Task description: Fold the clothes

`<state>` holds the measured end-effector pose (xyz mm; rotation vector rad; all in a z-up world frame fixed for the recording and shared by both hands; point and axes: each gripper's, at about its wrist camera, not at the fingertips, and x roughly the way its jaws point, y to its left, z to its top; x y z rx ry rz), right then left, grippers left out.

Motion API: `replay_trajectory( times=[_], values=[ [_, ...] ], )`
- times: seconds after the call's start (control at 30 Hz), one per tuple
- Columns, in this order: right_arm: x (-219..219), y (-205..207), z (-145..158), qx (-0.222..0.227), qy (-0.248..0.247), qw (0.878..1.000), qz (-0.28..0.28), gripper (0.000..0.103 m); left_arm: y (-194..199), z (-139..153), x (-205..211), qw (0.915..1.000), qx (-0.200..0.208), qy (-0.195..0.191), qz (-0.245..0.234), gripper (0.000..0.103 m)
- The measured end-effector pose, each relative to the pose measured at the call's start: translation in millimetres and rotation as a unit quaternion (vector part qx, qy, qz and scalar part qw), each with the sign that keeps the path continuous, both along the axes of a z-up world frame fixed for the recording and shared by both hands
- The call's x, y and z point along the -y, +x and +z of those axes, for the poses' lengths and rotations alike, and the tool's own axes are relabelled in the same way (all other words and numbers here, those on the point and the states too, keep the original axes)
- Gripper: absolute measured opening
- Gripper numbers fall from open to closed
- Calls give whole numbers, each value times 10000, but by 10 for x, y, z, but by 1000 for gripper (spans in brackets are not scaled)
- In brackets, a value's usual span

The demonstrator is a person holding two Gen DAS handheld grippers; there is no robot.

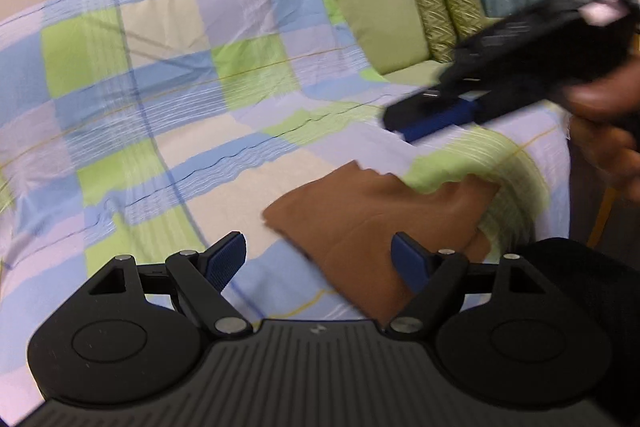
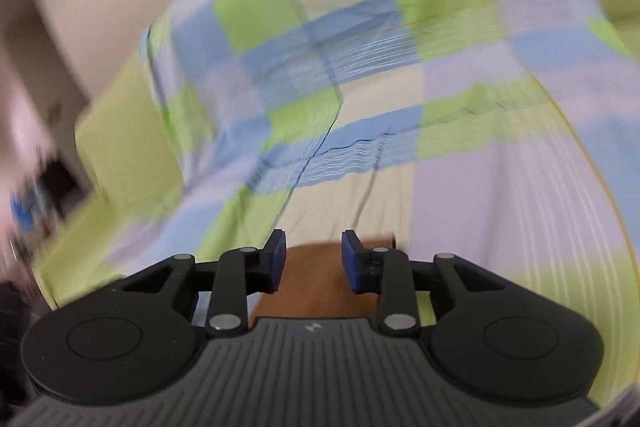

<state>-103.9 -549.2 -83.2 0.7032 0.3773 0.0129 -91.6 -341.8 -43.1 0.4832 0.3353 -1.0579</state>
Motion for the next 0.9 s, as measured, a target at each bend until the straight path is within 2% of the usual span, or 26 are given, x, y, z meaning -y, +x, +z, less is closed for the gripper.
replay_trajectory(
  times=[0.13,0.23,0.33,0.37,0.47,0.53,0.63,0.67,0.7,0.77,0.9],
  values=[
    [-205,-253,-311,-234,438,9985,-242,27,-47,-77,43,9998,111,178,-19,81],
    [-341,-384,-562,-434,708,9957,-421,25,-44,-100,39,9998,22,186,-42,82],
    [-311,-520,-569,-102,1150,9905,-749,29,-18,29,-18,10000,-32,-37,48,82],
    [-311,-579,-558,6,1292,9879,-855,34,3,46,-12,10000,-25,-43,57,82],
    [-328,-774,-576,279,1898,9743,-1179,49,108,13,42,9999,-73,88,29,82],
    [-395,-846,-715,231,2457,9610,-1250,50,171,-18,60,9998,-148,128,11,82],
    [-483,-804,-891,164,2905,9487,-1239,52,251,-42,48,9996,-271,116,2,83],
    [-511,-766,-955,187,3079,9432,-1233,53,262,-47,40,9995,-281,111,6,83],
    [-536,-720,-1014,244,3250,9374,-1223,59,271,-57,27,9995,-300,98,12,84],
    [-563,-648,-1105,310,3461,9292,-1260,66,282,-80,1,9994,-349,59,32,84],
    [-558,-546,-1242,408,3766,9154,-1361,66,279,-106,-46,9991,-417,-24,47,84]
  ],
)
